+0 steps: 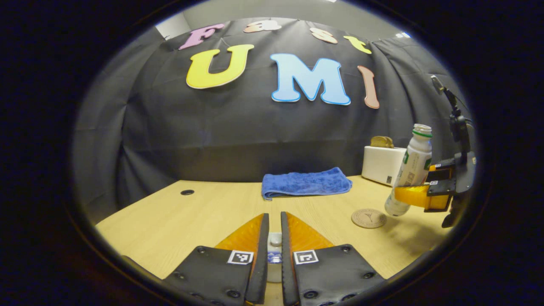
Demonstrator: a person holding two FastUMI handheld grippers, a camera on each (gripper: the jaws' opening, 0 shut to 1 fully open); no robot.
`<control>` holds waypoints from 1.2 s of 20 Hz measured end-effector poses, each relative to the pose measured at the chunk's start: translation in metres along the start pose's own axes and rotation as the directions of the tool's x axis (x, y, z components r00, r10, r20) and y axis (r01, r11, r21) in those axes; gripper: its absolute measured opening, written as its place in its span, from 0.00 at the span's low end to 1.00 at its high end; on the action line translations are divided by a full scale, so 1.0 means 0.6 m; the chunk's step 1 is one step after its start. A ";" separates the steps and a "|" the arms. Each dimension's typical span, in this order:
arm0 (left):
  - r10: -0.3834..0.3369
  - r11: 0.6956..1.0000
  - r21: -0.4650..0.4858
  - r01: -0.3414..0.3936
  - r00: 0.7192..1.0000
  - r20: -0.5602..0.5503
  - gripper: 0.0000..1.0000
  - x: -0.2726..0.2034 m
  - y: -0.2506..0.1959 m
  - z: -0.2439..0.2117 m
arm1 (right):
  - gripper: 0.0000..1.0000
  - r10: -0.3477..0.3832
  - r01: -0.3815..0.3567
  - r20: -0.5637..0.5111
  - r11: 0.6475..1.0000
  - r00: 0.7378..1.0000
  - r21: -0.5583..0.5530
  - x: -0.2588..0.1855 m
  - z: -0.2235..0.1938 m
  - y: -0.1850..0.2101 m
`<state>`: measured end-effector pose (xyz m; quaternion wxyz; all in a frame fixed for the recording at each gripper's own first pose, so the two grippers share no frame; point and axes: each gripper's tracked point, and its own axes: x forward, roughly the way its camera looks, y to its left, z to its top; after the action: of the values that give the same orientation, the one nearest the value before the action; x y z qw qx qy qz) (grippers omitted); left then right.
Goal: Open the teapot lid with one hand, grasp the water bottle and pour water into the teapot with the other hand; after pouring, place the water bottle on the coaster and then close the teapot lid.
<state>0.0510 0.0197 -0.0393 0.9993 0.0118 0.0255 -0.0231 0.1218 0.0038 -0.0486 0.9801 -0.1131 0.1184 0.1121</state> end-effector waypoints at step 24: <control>0.004 0.995 -0.103 -0.001 1.000 0.028 0.22 -0.036 0.038 0.012 | 0.76 0.092 -0.077 -0.170 0.993 0.981 0.093 0.115 -0.003 0.038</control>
<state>0.0311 0.0430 -0.0303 0.9989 -0.0402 0.0127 -0.0204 0.1813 0.0381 -0.0727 0.9643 -0.0750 0.2130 0.1380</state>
